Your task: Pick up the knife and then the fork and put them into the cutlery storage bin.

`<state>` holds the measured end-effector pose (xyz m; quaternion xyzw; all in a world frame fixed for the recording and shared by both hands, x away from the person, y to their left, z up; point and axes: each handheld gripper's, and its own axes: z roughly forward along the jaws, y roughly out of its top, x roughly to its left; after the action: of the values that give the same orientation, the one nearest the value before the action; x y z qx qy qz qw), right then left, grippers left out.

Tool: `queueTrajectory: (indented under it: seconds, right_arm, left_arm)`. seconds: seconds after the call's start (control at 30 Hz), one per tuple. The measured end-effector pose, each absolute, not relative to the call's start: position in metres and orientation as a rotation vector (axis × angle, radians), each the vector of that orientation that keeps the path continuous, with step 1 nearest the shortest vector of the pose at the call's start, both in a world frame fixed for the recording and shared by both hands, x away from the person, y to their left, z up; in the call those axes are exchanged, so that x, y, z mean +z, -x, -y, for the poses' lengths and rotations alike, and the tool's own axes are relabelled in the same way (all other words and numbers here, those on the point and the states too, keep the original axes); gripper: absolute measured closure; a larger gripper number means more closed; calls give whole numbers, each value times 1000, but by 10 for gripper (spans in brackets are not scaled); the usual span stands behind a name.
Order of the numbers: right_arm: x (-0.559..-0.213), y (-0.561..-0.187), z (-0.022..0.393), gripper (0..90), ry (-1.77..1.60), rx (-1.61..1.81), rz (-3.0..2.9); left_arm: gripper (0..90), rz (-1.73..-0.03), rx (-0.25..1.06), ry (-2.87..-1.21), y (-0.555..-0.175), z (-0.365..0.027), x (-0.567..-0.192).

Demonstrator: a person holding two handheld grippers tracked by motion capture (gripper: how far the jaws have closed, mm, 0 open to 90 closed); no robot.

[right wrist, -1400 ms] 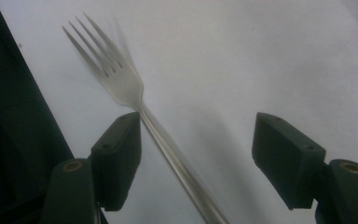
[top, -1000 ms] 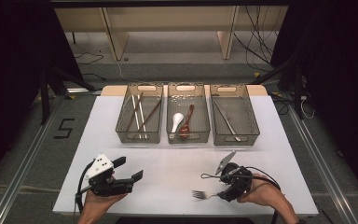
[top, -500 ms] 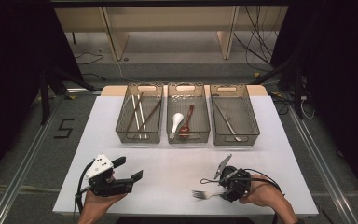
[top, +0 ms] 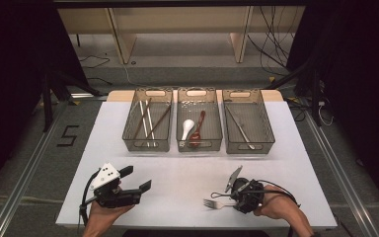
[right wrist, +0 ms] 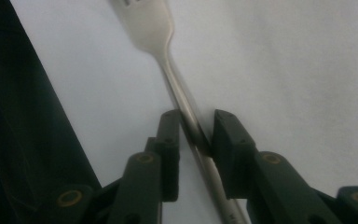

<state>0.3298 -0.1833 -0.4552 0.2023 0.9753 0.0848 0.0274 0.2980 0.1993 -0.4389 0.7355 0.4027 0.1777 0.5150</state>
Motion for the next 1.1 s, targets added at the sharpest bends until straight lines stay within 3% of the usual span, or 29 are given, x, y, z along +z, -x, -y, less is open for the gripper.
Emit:
queueTrajectory:
  seconds: [0.13,0.6,1.1]
  right_arm:
    - [-455,-330,183,831,-620,265,-3019]
    - [-452,-332,184,842,-600,286,-3018]
    - [-423,-350,201,842,-752,538,-2926]
  left_arm:
    - [161,-968,427,-1766,-298,-199,-439]
    - [161,-966,427,-1768,-298,-199,-439]
    - [161,-970,425,-1768,-299,-199,-439]
